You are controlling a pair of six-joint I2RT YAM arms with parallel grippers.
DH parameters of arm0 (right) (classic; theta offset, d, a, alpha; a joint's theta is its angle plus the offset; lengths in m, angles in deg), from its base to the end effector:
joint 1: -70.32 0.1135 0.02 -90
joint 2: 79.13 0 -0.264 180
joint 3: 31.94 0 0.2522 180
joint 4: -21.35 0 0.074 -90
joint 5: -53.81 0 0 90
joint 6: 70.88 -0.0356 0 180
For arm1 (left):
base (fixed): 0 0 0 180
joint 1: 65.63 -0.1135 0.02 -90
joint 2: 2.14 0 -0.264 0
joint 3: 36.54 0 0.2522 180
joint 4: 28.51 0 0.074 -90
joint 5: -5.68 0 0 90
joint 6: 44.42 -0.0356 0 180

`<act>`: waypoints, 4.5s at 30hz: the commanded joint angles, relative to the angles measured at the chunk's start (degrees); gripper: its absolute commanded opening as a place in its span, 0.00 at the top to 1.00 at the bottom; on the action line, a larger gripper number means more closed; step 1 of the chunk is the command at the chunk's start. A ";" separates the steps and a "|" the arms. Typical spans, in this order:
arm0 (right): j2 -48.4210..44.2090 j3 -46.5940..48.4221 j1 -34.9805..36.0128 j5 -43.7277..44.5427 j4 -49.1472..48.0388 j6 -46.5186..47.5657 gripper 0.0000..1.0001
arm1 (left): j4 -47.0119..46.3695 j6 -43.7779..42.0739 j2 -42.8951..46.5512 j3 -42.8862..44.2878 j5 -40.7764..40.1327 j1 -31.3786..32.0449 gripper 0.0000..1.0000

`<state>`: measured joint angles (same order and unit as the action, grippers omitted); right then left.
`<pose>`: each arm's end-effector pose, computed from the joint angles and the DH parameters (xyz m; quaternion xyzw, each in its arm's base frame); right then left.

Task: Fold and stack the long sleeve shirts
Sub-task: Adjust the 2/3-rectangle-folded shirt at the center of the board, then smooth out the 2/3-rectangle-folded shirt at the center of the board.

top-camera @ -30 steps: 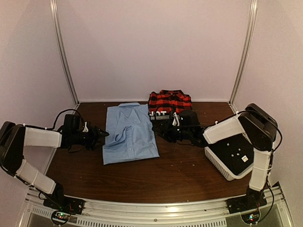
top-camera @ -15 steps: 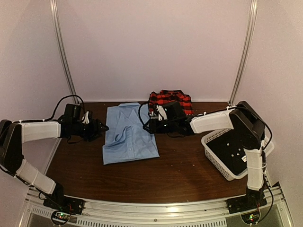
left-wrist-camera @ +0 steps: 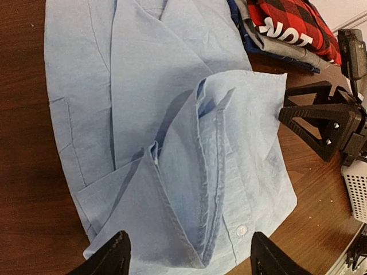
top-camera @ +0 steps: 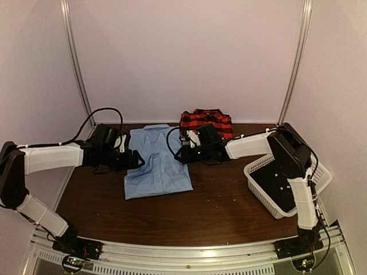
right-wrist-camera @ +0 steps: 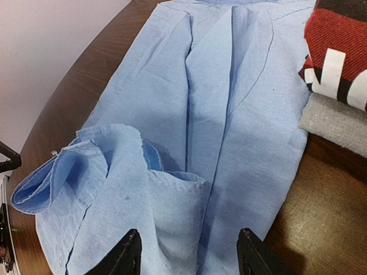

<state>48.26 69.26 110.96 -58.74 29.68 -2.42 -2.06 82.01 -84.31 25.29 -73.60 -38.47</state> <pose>0.3665 0.3325 0.1514 -0.2338 0.8409 0.3839 0.3015 0.2596 -0.1406 0.2079 -0.0405 0.9254 -0.2670 0.2658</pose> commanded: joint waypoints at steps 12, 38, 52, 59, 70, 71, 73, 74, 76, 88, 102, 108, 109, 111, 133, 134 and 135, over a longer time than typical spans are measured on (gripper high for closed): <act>3.60 4.22 -0.06 -3.40 0.73 -0.14 0.53 | 9.68 -4.23 -8.94 9.33 -7.17 2.20 0.34; -7.30 -0.31 -0.06 5.02 10.56 -5.60 1.00 | 13.05 -7.68 -21.25 23.50 -11.57 -1.98 1.00; 3.30 10.11 -0.56 3.58 13.84 -2.19 1.00 | 13.66 -4.38 -17.43 20.68 -11.59 -4.11 1.00; 4.29 11.25 -1.03 4.04 14.50 -2.19 1.00 | 13.62 -4.87 -19.21 21.54 -11.05 -5.40 1.00; -0.43 11.47 -1.50 10.68 20.84 0.38 0.45 | 16.82 -7.00 -20.88 25.86 -13.99 -10.37 0.52; -1.19 11.40 -1.45 11.04 21.29 0.23 0.45 | 16.86 -7.13 -20.20 25.72 -14.54 -10.91 0.48; -3.14 10.38 -1.19 10.88 21.19 -0.42 0.45 | 16.87 -7.41 -18.46 25.43 -15.06 -11.57 0.46; -4.23 9.52 -0.82 10.84 20.84 -0.65 0.46 | 16.77 -7.43 -17.44 25.13 -14.88 -11.60 0.46; -6.18 7.85 0.54 11.55 20.20 -0.82 0.48 | 16.09 -6.90 -14.84 23.75 -13.44 -11.52 0.47; -3.74 7.66 4.60 4.46 15.36 -2.61 0.60 | 8.60 -3.10 -9.97 13.63 1.98 -4.82 0.82; 7.86 17.70 2.10 0.30 13.87 -4.05 0.69 | 11.16 -6.91 -29.42 26.38 -5.15 -7.94 1.00; 11.31 18.06 -0.86 0.34 11.93 -7.16 0.69 | 10.75 -7.27 -32.77 26.92 -5.61 -8.87 1.00; 11.85 17.99 -1.29 0.08 11.70 -7.85 0.69 | 10.58 -7.25 -32.91 26.56 -5.76 -8.87 1.00; 12.81 17.71 -2.10 -0.61 11.45 -9.58 0.70 | 10.31 -7.16 -33.18 26.13 -6.14 -8.99 1.00; -5.77 5.92 3.16 8.26 14.92 -7.94 0.70 | 4.22 1.05 -7.96 6.19 6.35 -3.79 1.00; -6.22 5.20 4.26 8.28 14.44 -8.11 0.70 | 2.98 2.23 -6.64 3.90 7.28 -3.25 1.00; -6.49 4.70 5.33 8.24 14.14 -8.35 0.70 | 1.80 3.45 -5.33 1.63 7.84 -2.72 1.00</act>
<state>44.59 76.63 111.59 -52.40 44.58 -11.44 4.93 80.19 -93.47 34.03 -70.26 -43.06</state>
